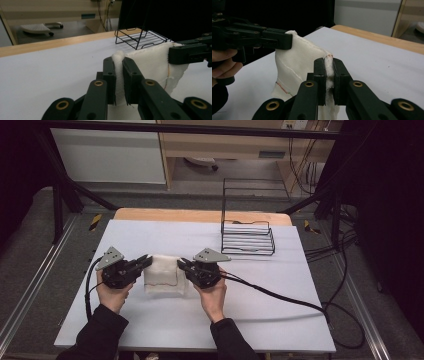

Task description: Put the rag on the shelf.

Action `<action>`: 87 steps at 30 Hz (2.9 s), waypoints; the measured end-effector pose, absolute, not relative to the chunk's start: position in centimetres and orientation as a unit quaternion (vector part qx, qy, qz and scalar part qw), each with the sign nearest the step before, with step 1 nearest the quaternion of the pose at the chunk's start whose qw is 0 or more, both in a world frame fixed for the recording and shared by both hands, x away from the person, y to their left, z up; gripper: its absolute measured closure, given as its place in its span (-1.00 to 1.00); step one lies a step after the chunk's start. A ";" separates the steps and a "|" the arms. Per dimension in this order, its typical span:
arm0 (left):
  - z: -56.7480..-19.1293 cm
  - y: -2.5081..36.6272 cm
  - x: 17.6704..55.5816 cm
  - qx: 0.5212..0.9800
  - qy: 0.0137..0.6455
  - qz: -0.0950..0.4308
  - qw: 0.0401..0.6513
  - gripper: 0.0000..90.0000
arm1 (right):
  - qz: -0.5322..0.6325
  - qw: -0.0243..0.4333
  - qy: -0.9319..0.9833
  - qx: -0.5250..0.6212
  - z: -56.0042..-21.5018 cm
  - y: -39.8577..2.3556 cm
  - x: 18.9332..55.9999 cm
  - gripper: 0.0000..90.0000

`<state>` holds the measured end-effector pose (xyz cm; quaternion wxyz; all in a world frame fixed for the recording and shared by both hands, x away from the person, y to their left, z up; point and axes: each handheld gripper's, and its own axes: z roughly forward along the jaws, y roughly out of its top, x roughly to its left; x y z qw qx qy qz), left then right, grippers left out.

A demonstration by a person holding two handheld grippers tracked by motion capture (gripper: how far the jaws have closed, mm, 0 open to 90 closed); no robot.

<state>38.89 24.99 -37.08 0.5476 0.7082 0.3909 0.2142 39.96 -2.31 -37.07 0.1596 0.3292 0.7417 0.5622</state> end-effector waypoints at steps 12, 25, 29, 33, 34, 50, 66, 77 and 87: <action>-35.5 24.0 37.6 0.690 0.378 0.240 0.569 0.80 | 0.578 0.189 0.731 0.311 -35.6 -3.2 39.1 0.85; -34.0 22.3 37.1 0.669 0.363 0.259 0.595 0.80 | 0.591 0.234 0.714 0.294 -33.4 -4.8 38.3 0.85; -33.5 21.6 37.1 0.665 0.356 0.262 0.602 0.80 | 0.596 0.240 0.708 0.292 -32.9 -5.5 38.0 0.85; -33.2 21.0 37.1 0.663 0.352 0.262 0.607 0.80 | 0.597 0.244 0.706 0.293 -32.6 -6.0 37.9 0.85; -33.1 20.8 37.1 0.662 0.352 0.261 0.608 0.80 | 0.598 0.247 0.704 0.292 -32.5 -6.2 37.9 0.85; -31.3 17.1 37.9 0.654 0.331 0.264 0.627 0.80 | 0.607 0.275 0.682 0.302 -30.8 -9.9 37.5 0.85; -29.3 13.5 39.0 0.643 0.313 0.267 0.646 0.80 | 0.617 0.303 0.659 0.305 -29.0 -12.9 37.2 0.85; -27.8 11.7 39.8 0.635 0.300 0.268 0.659 0.80 | 0.628 0.321 0.638 0.310 -27.5 -14.5 37.8 0.84; -26.3 10.1 40.8 0.631 0.291 0.275 0.665 0.80 | 0.634 0.335 0.621 0.318 -26.3 -15.8 38.6 0.85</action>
